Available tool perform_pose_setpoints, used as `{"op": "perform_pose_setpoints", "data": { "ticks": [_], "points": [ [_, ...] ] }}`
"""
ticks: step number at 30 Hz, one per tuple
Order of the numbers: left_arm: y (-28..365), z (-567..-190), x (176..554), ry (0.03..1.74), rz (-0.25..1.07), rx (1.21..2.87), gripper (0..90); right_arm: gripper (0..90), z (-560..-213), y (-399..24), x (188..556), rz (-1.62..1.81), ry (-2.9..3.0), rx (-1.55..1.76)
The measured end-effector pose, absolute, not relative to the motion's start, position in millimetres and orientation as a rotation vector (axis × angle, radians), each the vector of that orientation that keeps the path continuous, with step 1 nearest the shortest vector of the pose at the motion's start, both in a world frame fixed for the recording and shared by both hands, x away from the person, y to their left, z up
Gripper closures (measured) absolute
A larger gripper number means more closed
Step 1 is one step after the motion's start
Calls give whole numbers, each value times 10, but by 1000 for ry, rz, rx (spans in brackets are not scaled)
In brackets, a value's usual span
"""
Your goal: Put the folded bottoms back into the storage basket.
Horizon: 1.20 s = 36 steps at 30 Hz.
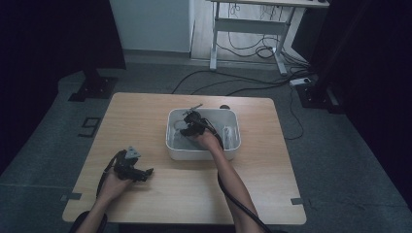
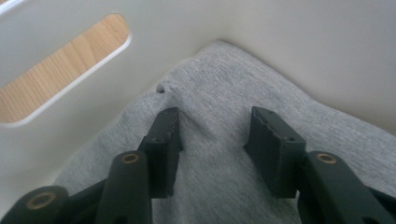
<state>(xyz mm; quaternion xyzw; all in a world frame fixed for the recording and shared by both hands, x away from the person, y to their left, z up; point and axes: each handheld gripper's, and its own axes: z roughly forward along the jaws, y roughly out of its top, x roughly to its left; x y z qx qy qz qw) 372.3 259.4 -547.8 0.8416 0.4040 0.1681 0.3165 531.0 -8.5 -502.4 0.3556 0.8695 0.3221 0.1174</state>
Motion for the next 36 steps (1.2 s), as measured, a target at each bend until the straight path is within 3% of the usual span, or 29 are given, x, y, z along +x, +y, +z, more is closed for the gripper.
{"op": "perform_pose_setpoints", "data": {
  "ticks": [15,36],
  "points": [
    [2620,-5483,3749,1091,400,2211,0,165,-4769,-157,5240,1045,2503,1061],
    [2613,-5483,3735,1110,407,2204,0,66,-4403,-377,4956,1105,2447,995]
  ]
}}
